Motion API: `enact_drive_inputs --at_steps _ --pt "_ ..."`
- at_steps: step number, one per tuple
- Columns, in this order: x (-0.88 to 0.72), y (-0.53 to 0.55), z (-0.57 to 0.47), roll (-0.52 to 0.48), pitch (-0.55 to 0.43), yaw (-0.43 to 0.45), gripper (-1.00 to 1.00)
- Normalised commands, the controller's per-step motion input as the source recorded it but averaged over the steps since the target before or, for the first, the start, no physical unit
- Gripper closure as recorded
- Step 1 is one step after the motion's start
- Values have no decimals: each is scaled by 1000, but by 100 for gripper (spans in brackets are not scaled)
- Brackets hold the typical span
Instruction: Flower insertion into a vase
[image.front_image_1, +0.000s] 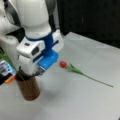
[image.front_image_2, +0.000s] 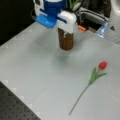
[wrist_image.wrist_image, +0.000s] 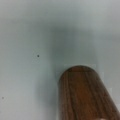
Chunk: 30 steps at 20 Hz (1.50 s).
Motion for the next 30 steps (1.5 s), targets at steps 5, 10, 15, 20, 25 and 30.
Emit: enact_drive_inputs --at_steps 5,10,15,20,25,30 --pt "-1 621 -56 65 -89 -22 -100" --pt "42 661 -49 19 -22 -38 -100" --pt "49 618 -46 10 -15 -127 -100" --pt "96 439 -117 36 -24 -83 -100" --pt "100 201 -124 86 -33 -43 -100" --pt "117 176 -219 34 -12 -74 -100"
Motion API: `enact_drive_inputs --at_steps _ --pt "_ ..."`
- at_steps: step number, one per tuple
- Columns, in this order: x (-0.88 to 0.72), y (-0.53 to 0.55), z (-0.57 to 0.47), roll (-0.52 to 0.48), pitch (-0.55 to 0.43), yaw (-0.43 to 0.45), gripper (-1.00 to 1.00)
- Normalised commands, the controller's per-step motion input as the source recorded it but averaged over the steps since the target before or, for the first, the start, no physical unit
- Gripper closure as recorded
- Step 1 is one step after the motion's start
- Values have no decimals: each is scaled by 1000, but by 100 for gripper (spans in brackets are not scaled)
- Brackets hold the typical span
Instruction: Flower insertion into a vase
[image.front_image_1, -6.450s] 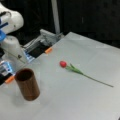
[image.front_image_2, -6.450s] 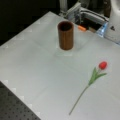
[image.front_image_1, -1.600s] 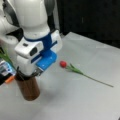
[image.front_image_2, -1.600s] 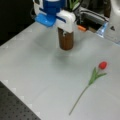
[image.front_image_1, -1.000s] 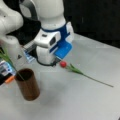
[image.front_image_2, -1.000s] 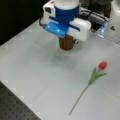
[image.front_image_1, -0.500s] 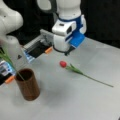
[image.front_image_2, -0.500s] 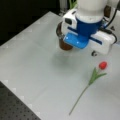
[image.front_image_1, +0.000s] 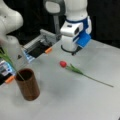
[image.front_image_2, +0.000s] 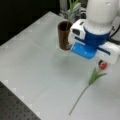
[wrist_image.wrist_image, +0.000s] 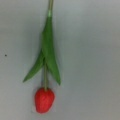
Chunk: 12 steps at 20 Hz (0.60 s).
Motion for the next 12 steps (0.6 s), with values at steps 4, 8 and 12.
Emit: enact_drive_inputs --at_steps 4,8,12 --pt "107 197 -210 -32 -44 -75 -100" --pt "57 165 -148 -63 -43 -15 -100" --pt "23 108 -91 -133 62 58 -100"
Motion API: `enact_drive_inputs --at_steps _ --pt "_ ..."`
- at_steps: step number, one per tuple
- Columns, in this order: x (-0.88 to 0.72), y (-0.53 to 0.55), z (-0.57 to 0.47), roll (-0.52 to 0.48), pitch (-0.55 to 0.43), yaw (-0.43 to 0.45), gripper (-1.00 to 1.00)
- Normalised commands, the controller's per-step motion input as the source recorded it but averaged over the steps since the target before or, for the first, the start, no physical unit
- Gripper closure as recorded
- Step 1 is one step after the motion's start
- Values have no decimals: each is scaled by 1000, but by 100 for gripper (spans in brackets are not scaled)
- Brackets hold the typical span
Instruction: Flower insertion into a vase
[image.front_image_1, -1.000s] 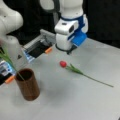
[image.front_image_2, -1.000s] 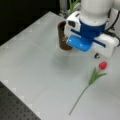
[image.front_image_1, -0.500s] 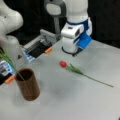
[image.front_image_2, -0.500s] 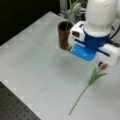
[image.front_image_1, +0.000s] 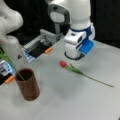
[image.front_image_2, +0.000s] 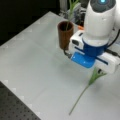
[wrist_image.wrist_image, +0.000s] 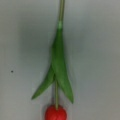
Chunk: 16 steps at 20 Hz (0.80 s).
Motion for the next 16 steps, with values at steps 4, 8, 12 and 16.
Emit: enact_drive_inputs --at_steps 4,8,12,16 --pt "40 96 -175 -82 37 47 -100" --pt "64 89 -193 -54 -28 33 -100" --pt "75 84 -269 -81 -59 0 -100" --pt "74 64 -375 -131 -73 -10 -100"
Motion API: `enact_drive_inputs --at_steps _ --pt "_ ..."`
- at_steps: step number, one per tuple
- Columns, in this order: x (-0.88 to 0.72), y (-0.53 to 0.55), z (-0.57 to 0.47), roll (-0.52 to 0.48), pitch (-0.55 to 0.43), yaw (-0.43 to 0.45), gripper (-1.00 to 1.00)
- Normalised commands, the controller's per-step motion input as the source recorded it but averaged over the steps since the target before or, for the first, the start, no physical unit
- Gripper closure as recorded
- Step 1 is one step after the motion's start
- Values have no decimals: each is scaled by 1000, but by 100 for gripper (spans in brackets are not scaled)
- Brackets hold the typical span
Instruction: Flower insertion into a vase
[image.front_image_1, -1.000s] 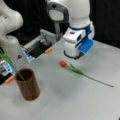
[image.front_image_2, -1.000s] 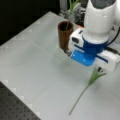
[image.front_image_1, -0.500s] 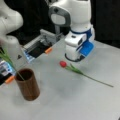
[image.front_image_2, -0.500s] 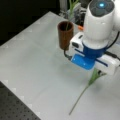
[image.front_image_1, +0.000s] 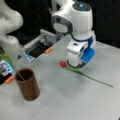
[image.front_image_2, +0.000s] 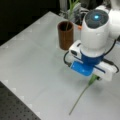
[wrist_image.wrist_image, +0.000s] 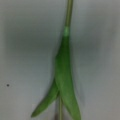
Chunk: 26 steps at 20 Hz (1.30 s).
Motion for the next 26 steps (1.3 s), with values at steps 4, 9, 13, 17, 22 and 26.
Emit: enact_drive_inputs --at_steps 4,9,13,17,22,26 --pt "78 76 -292 -204 -68 -25 -100" --pt "65 86 -185 -227 -121 -7 -100" --pt "60 94 -276 -231 -106 -16 -100" --pt "69 134 -374 -163 -120 -13 -100" --pt "63 132 -310 -177 -131 -5 -100" --pt "53 65 -179 -190 -120 9 -100"
